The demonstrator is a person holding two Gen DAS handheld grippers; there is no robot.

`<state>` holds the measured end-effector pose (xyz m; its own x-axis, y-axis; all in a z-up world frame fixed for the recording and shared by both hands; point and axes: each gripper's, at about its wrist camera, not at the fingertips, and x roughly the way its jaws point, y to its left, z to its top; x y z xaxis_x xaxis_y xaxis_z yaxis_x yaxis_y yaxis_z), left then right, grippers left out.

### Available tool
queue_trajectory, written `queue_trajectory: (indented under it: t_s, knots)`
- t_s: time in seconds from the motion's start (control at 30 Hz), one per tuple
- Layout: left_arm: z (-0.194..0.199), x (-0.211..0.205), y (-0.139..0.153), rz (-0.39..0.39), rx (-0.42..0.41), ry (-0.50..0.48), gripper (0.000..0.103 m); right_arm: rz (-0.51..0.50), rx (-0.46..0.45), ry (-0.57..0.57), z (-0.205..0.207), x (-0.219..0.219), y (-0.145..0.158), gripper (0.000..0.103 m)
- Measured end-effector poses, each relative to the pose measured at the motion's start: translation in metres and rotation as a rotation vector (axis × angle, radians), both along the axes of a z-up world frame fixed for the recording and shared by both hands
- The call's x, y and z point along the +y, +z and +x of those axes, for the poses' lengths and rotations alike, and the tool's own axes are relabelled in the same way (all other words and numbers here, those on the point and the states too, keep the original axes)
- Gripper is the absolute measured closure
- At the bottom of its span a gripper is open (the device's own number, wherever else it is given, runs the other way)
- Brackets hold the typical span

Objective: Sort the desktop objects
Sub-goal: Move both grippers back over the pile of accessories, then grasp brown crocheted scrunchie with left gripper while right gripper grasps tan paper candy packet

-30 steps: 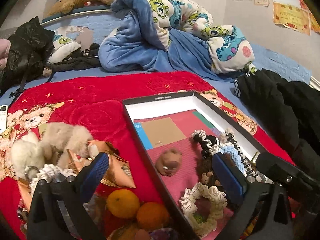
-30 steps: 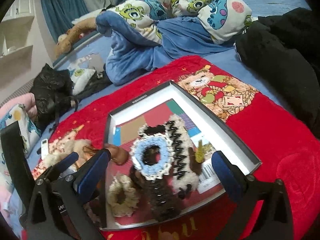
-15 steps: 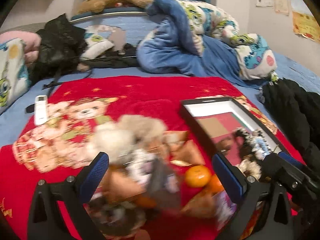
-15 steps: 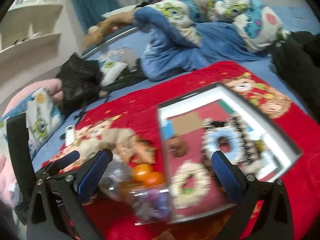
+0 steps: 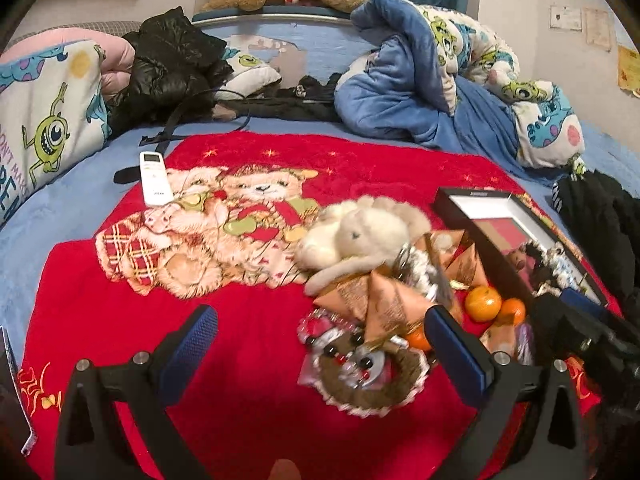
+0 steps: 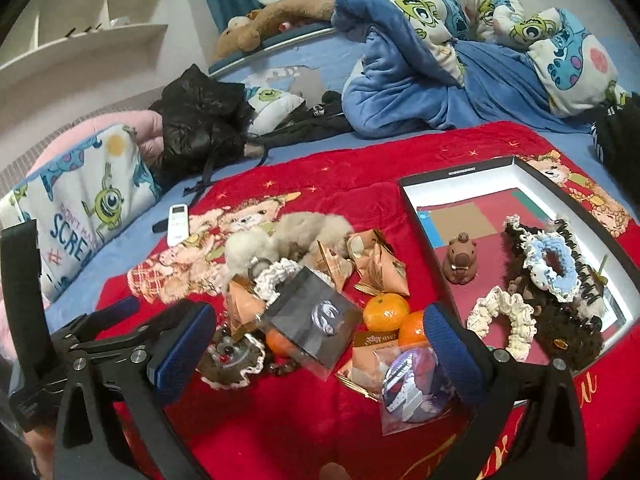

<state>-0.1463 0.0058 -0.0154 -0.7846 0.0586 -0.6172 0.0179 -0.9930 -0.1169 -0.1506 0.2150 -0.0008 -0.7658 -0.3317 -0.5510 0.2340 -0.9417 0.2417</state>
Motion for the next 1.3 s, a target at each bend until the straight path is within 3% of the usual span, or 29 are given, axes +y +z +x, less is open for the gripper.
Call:
queue_trajectory:
  t_s: [0.17,0.4,0.67,0.9,1.03,1.13,1.23,1.3]
  knots:
    - [0.001,0.005,-0.015,-0.007,-0.025,-0.012,0.0,-0.012,-0.009,-0.022,-0.004,0.008,-0.003,0.0]
    - [-0.003,0.017,-0.033,-0.045,-0.063,-0.027,0.0,0.045,-0.024,-0.01,-0.009,-0.003,-0.011,0.0]
    - [-0.011,0.018,-0.047,-0.032,-0.115,-0.035,0.0,0.113,-0.049,0.046,-0.019,-0.022,-0.025,0.0]
    - [-0.022,0.012,-0.065,0.007,-0.181,-0.034,0.0,0.165,-0.078,0.07,-0.026,-0.032,-0.038,0.012]
    - [-0.024,0.016,-0.069,-0.025,-0.193,-0.029,0.0,0.17,-0.086,0.065,-0.029,-0.032,-0.041,0.014]
    - [-0.023,0.016,-0.07,-0.018,-0.189,-0.036,0.0,0.197,-0.094,0.058,-0.028,-0.034,-0.044,0.021]
    - [-0.02,0.012,-0.069,0.013,-0.176,-0.042,0.001,0.214,-0.109,0.055,-0.029,-0.036,-0.048,0.034]
    - [-0.017,0.01,-0.067,0.021,-0.156,-0.038,0.007,0.229,-0.114,0.028,-0.03,-0.034,-0.048,0.053]
